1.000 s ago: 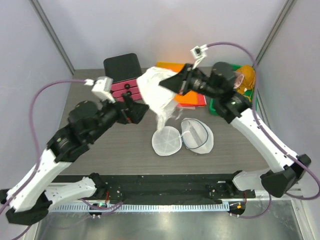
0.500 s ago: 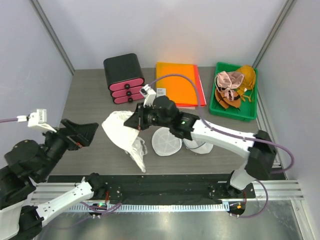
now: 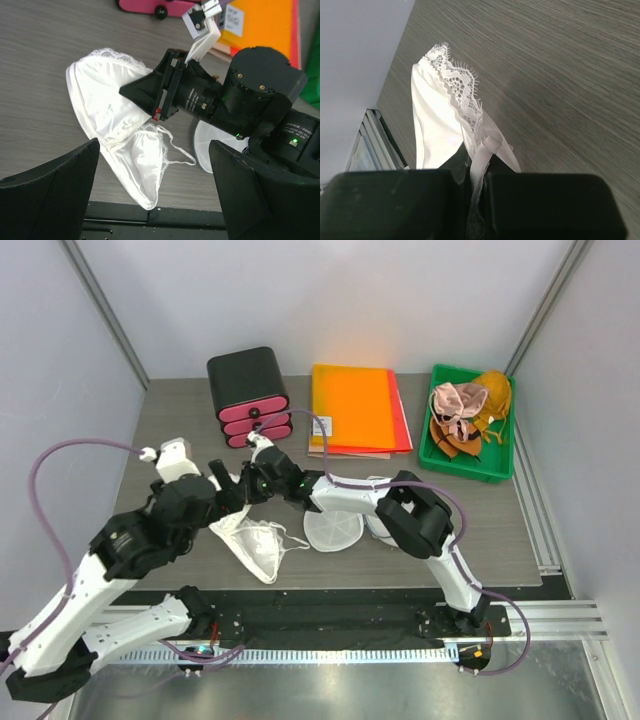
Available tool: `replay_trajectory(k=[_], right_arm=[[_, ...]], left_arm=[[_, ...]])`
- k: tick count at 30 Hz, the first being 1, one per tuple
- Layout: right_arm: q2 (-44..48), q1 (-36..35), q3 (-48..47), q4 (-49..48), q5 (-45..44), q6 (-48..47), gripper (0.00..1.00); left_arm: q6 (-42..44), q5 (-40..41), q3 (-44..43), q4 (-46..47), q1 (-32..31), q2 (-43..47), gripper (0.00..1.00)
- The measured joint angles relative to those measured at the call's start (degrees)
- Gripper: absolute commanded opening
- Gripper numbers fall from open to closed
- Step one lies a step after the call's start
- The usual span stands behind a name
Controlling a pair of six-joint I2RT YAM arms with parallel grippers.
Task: Place the bra in the laundry bag and zip it closed
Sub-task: Place the bra at the center of the board.
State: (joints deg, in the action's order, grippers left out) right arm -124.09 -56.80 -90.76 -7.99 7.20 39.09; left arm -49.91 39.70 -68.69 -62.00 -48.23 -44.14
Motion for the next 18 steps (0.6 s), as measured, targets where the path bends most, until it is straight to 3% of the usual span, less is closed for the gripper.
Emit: replay_trajectory(k=[4,10,14,18], right_arm=[[-2.9,1.8,0.0,-3.6,3.7,-1.4,0.02],[-3.9,6.6,4.7,-16.6,13.6,-5.7,0.01],[-3.9,9.2,8.8,-25.3,19.9,-6.4,0.01],[-5.1,10.0,9.3,-34.1,25.4,-4.9,0.01]], left_arm=[[-1.1,-0.8,0.2,0.5,2.6,-5.5,0.92],[-1.6,-9.7,1.6,5.9,16.6,-9.4,0.88],[-2.2,-20.5,8.0,12.3,30.4,-8.1,0.72],[-2.7,-29.1,15.2,16.9,37.9,-4.5,0.66]])
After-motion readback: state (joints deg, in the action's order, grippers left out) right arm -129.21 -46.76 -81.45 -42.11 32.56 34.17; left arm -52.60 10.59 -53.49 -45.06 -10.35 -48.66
